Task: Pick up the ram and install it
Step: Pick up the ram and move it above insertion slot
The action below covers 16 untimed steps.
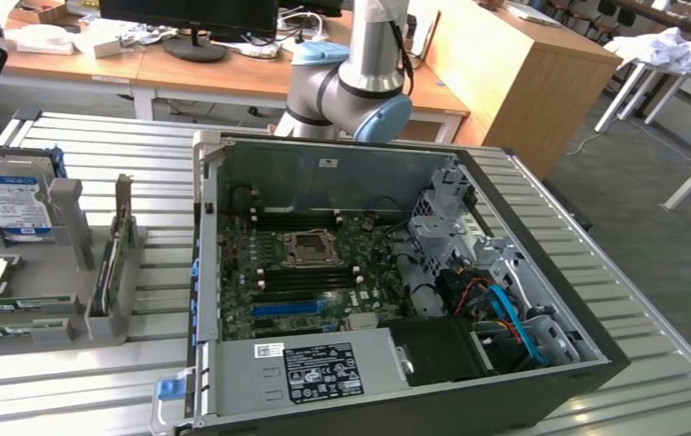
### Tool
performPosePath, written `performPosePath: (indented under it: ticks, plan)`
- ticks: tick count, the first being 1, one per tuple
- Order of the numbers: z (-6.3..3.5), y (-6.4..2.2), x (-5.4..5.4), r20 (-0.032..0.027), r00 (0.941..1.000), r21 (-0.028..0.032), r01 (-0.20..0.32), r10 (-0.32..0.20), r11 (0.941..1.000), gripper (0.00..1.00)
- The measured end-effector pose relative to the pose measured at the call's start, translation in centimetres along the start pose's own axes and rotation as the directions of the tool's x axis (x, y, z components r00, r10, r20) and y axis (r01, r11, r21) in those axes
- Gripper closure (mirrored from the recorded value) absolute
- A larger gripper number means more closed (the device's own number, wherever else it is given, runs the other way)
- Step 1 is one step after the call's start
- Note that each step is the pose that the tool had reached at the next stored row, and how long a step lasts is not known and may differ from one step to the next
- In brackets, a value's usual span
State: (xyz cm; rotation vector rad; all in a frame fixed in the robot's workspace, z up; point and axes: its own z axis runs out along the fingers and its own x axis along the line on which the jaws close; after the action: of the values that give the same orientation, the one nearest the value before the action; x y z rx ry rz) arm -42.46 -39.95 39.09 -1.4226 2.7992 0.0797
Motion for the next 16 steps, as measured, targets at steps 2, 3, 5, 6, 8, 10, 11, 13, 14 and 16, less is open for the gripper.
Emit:
performPosePath:
  ticks: [2,3,5,6,8,10,11,13,14,16]
  plan:
    - [0.01,0.00,0.00,-0.0016,0.9994,-0.0008,0.036,-0.036,0.9994,0.89]
    - [0.01,0.00,0.00,-0.0023,0.9985,-0.0014,0.054,-0.054,0.9985,0.89]
    - [0.01,0.00,0.00,-0.0039,0.9959,-0.0023,0.091,-0.091,0.9959,0.89]
    - [0.02,0.00,0.00,-0.0047,0.9941,-0.0028,0.109,-0.109,0.9941,0.89]
    - [0.02,0.00,0.00,-0.0062,0.9895,-0.0039,0.144,-0.144,0.9895,0.89]
    - [0.03,0.00,0.00,-0.0077,0.9837,-0.0050,0.180,-0.180,0.9837,0.89]
    - [0.03,0.00,0.00,-0.0085,0.9800,-0.0056,0.199,-0.199,0.9800,0.89]
    - [0.04,0.00,0.00,-0.0098,0.9722,-0.0068,0.234,-0.234,0.9722,0.89]
    - [0.04,-0.01,0.00,-0.0105,0.9678,-0.0074,0.252,-0.252,0.9678,0.89]
    - [0.04,0.00,0.00,-0.0119,0.9581,-0.0087,0.286,-0.286,0.9582,0.89]
